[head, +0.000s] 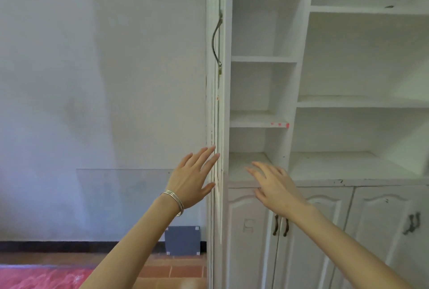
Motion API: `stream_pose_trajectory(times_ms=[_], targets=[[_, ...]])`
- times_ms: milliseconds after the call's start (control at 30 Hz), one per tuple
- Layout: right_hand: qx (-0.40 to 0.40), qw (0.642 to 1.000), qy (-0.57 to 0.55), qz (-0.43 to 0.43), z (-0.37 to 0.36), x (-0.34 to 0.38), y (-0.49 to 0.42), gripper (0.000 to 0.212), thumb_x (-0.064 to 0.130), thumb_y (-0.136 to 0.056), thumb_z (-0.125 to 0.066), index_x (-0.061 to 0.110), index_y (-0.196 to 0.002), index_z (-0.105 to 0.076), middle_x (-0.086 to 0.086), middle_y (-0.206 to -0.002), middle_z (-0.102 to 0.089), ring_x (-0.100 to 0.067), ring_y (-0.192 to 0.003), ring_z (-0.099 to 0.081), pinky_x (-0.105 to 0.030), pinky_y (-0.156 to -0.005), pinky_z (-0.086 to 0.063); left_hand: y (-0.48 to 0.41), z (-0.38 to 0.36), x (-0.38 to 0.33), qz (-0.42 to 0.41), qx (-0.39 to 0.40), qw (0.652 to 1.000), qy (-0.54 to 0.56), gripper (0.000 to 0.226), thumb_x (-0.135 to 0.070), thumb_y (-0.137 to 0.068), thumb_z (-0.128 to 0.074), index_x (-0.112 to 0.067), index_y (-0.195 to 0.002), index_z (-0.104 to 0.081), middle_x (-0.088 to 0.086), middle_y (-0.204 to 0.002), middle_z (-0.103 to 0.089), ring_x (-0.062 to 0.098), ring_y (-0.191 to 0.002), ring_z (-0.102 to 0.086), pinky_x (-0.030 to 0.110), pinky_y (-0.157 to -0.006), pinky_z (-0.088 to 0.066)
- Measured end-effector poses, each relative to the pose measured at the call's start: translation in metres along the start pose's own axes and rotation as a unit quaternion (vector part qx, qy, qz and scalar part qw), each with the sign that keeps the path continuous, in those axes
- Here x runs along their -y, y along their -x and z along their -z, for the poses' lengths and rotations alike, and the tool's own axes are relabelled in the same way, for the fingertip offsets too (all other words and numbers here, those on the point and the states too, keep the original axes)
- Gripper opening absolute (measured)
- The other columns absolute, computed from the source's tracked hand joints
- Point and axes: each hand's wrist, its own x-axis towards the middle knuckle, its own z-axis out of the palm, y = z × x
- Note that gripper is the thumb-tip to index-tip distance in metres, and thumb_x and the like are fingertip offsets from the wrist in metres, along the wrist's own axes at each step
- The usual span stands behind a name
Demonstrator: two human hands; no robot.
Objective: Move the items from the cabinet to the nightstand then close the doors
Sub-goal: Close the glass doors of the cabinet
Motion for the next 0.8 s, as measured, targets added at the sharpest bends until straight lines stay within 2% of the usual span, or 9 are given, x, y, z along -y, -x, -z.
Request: stream_pose_trajectory(times_ms=[200,267,367,567,633,800], targets=[[-0.010,0.999,0.027,-0.045,-0.005,-0.004,-0.026,0.053,0.023,-0.087,-0.054,0.016,-0.138,-0.039,-0.010,-0.141,-0.040,-0.029,-0.127,-0.039,-0.041,-0.101,-0.030,-0.039,-0.029,0.033,-0.077,-0.038,0.996,0.009,0.089,-0.049,-0.070,-0.072,-0.015,-0.142,-0.033,0.005,-0.149,-0.032,0.026,-0.134,-0.035,0.045,-0.104,-0.035],[-0.019,0.998,0.034,-0.054,-0.005,-0.001,-0.034,0.053,0.023,-0.086,-0.056,0.015,-0.137,-0.041,-0.010,-0.139,-0.043,-0.029,-0.125,-0.042,-0.043,-0.100,-0.032,-0.045,-0.036,0.042,-0.103,-0.063,0.993,0.011,0.089,-0.048,-0.070,-0.073,-0.017,-0.143,-0.032,0.005,-0.149,-0.032,0.026,-0.135,-0.033,0.046,-0.105,-0.033],[-0.037,0.996,0.060,-0.059,-0.008,0.002,-0.041,0.054,0.023,-0.080,-0.064,0.014,-0.130,-0.048,-0.011,-0.130,-0.052,-0.028,-0.116,-0.052,-0.043,-0.094,-0.041,-0.050,-0.046,0.053,-0.127,-0.092,0.987,0.013,0.090,-0.047,-0.071,-0.072,-0.020,-0.145,-0.029,0.002,-0.153,-0.021,0.026,-0.139,-0.024,0.047,-0.108,-0.027],[-0.044,0.991,0.082,-0.094,-0.018,0.002,-0.032,0.052,0.022,-0.075,-0.071,0.013,-0.123,-0.054,-0.009,-0.123,-0.058,-0.027,-0.108,-0.058,-0.043,-0.088,-0.045,-0.064,-0.052,0.045,-0.162,-0.095,0.981,0.040,0.079,-0.038,-0.073,-0.073,-0.015,-0.141,-0.038,0.001,-0.156,-0.008,0.026,-0.141,-0.012,0.049,-0.109,-0.029],[-0.039,0.989,0.089,-0.113,-0.021,0.000,-0.025,0.054,0.021,-0.072,-0.073,0.013,-0.122,-0.054,-0.010,-0.122,-0.059,-0.028,-0.106,-0.059,-0.043,-0.087,-0.046,-0.071,-0.056,0.039,-0.180,-0.090,0.978,0.050,0.079,-0.035,-0.073,-0.073,-0.013,-0.141,-0.037,0.001,-0.156,-0.005,0.026,-0.142,-0.013,0.048,-0.110,-0.027],[-0.029,0.982,0.101,-0.155,-0.023,-0.013,-0.007,0.054,0.019,-0.074,-0.072,0.012,-0.124,-0.053,-0.011,-0.123,-0.058,-0.029,-0.108,-0.058,-0.045,-0.089,-0.045,-0.092,-0.065,0.017,-0.215,-0.104,0.966,0.103,0.083,-0.017,-0.064,-0.073,-0.008,-0.139,-0.039,0.004,-0.154,-0.013,0.027,-0.138,-0.025,0.046,-0.109,-0.031]])
